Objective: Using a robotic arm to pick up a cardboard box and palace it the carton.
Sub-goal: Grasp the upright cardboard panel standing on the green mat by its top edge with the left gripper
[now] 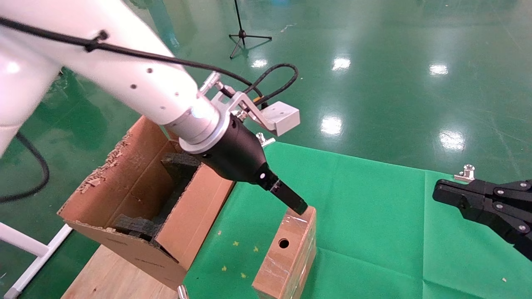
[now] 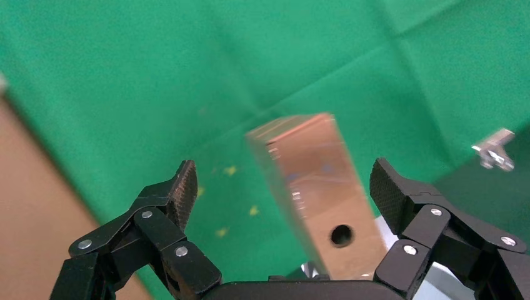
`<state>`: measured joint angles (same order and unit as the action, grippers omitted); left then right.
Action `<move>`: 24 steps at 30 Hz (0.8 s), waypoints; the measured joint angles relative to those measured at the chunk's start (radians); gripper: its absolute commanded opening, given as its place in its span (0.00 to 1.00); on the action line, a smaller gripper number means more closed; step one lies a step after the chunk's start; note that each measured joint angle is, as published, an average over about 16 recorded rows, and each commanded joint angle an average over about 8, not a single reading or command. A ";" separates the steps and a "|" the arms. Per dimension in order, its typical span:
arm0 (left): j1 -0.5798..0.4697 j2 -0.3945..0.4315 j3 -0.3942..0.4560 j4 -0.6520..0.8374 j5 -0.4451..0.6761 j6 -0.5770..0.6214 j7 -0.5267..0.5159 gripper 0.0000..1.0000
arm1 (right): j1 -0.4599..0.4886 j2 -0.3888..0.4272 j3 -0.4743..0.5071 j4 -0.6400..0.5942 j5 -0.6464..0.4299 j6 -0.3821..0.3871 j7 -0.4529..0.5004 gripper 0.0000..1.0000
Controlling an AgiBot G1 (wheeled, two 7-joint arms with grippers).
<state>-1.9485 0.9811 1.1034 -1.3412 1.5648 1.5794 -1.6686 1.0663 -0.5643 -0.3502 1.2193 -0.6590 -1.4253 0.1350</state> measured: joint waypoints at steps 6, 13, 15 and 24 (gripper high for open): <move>-0.036 0.046 0.128 -0.004 -0.036 -0.023 -0.147 1.00 | 0.000 0.000 0.000 0.000 0.000 0.000 0.000 0.00; -0.034 0.085 0.200 -0.005 -0.035 -0.054 -0.209 1.00 | 0.000 0.000 0.000 0.000 0.000 0.000 0.000 0.00; -0.031 0.094 0.212 -0.004 -0.023 -0.061 -0.220 1.00 | 0.000 0.000 0.000 0.000 0.000 0.000 0.000 0.00; -0.021 0.120 0.249 0.001 0.011 -0.076 -0.253 1.00 | 0.000 0.000 0.000 0.000 0.000 0.000 0.000 0.00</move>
<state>-1.9698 1.1014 1.3520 -1.3404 1.5761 1.5033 -1.9215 1.0663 -0.5643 -0.3502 1.2193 -0.6590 -1.4253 0.1350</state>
